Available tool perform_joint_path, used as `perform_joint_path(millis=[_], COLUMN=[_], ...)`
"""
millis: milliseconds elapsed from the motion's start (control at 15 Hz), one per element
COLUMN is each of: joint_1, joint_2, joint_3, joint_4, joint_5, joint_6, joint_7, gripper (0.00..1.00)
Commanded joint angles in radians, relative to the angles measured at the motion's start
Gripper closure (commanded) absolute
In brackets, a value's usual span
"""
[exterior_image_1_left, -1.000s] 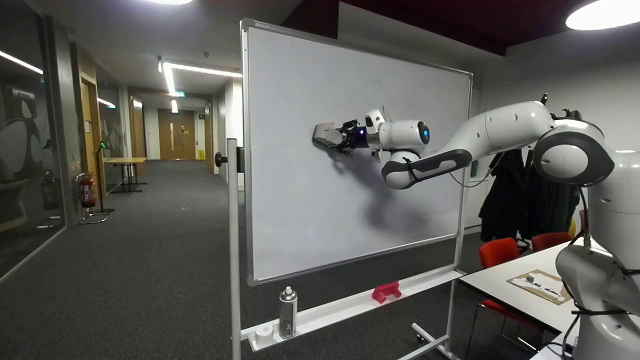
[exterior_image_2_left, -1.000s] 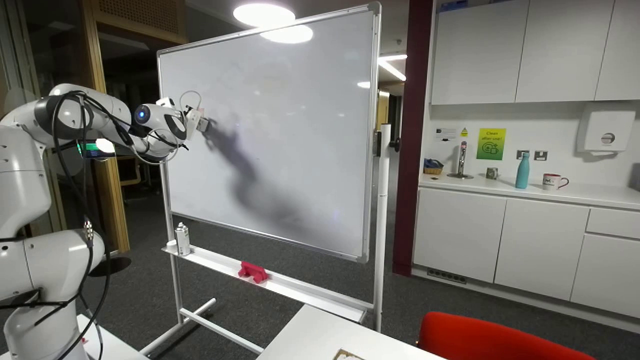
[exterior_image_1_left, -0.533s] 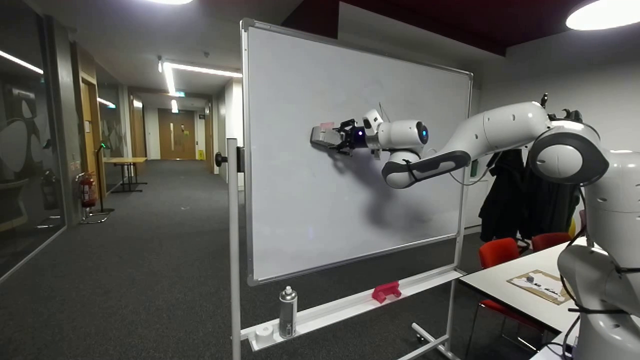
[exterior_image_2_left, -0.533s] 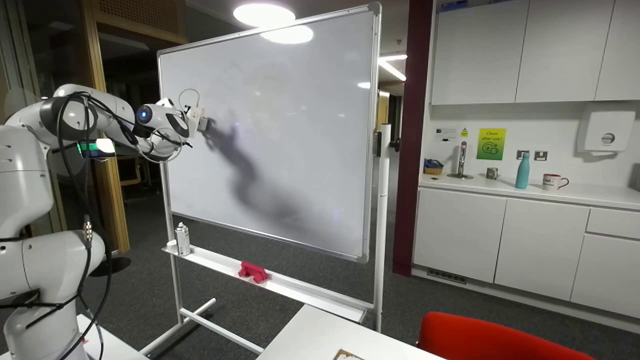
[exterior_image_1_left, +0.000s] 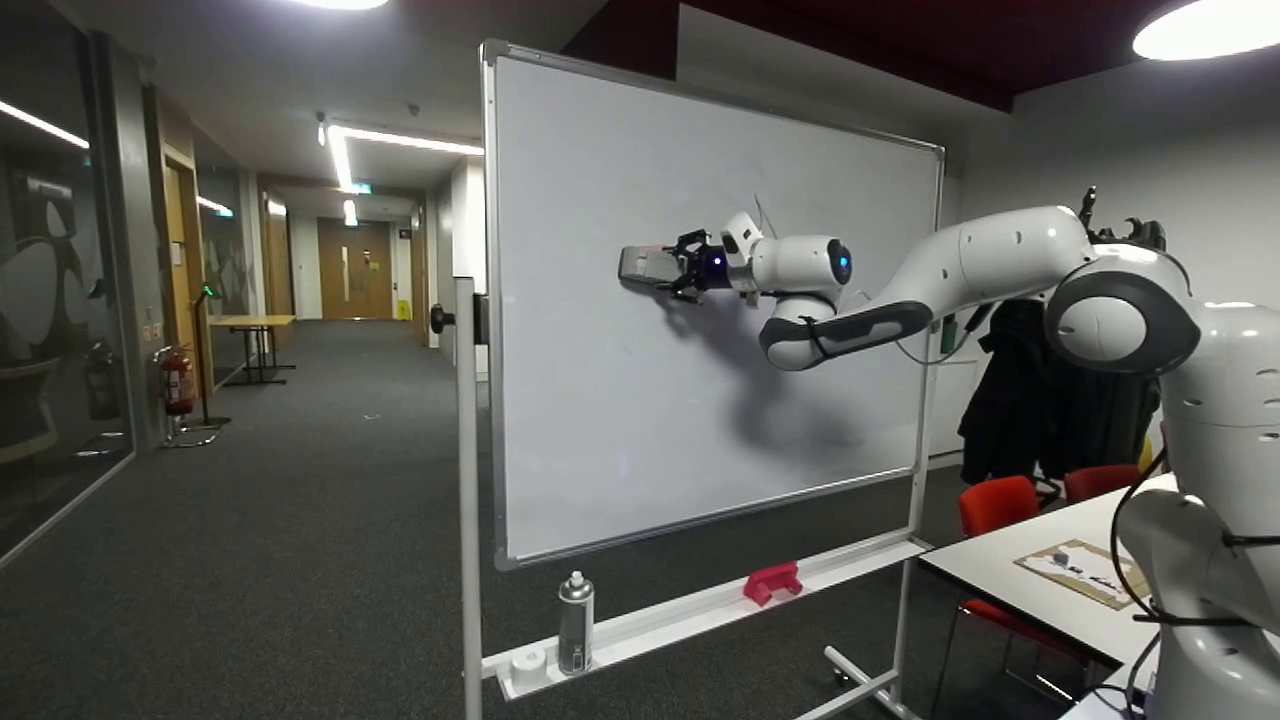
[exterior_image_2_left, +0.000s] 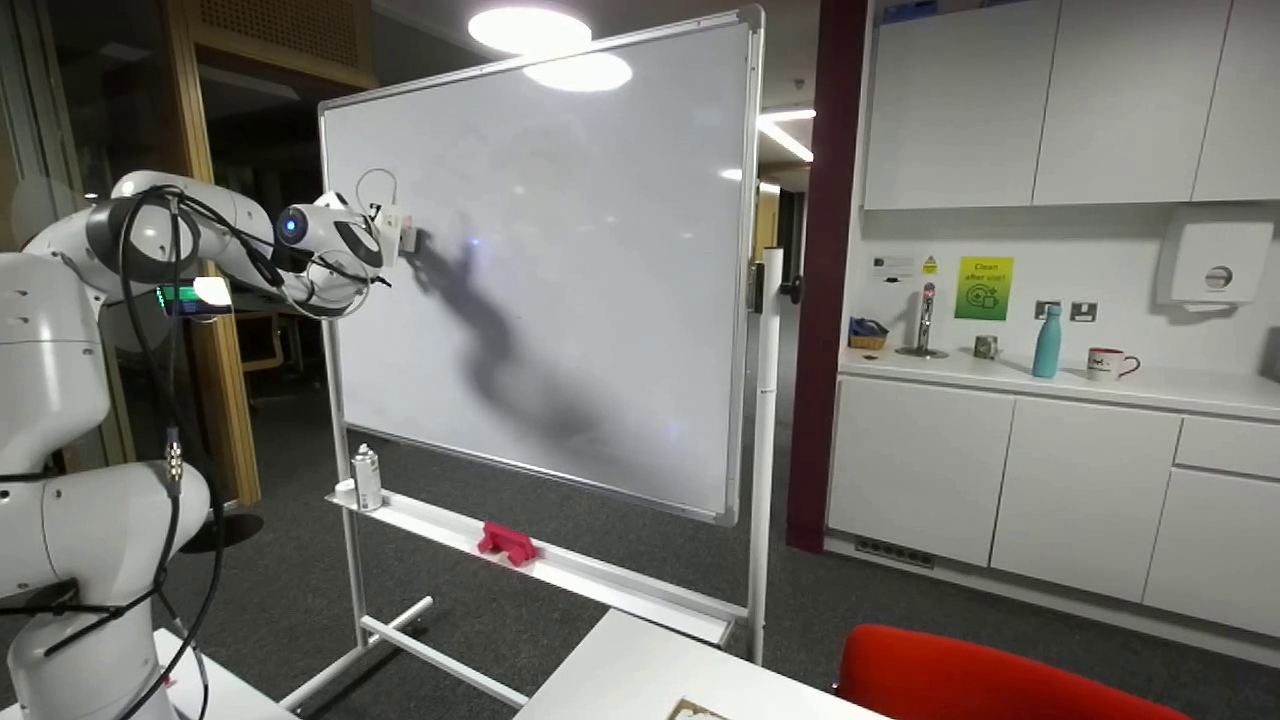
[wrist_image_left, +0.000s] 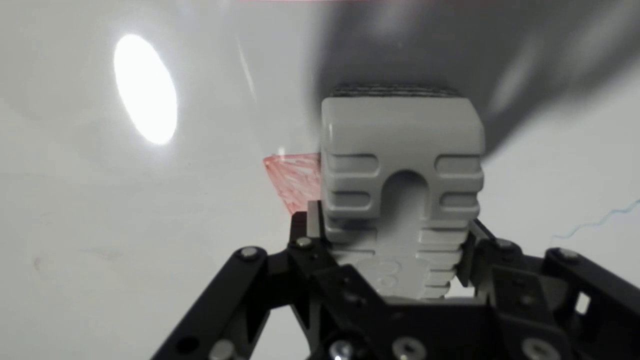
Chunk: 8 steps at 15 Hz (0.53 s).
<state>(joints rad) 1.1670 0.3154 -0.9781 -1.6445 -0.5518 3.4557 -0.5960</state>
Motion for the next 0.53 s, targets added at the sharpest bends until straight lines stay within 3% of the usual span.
perform_joint_path(millis=[0, 467], joint_1=[-0.084, -0.112], joint_2=[0.08, 0.111], joint_3=[-0.011, -0.005], joint_4=[0.123, 0.182], joint_5=[0.022, 0.024], joint_6=[-0.002, -0.01], joint_7=[-0.001, -0.006], gripper=[0.65, 0.65])
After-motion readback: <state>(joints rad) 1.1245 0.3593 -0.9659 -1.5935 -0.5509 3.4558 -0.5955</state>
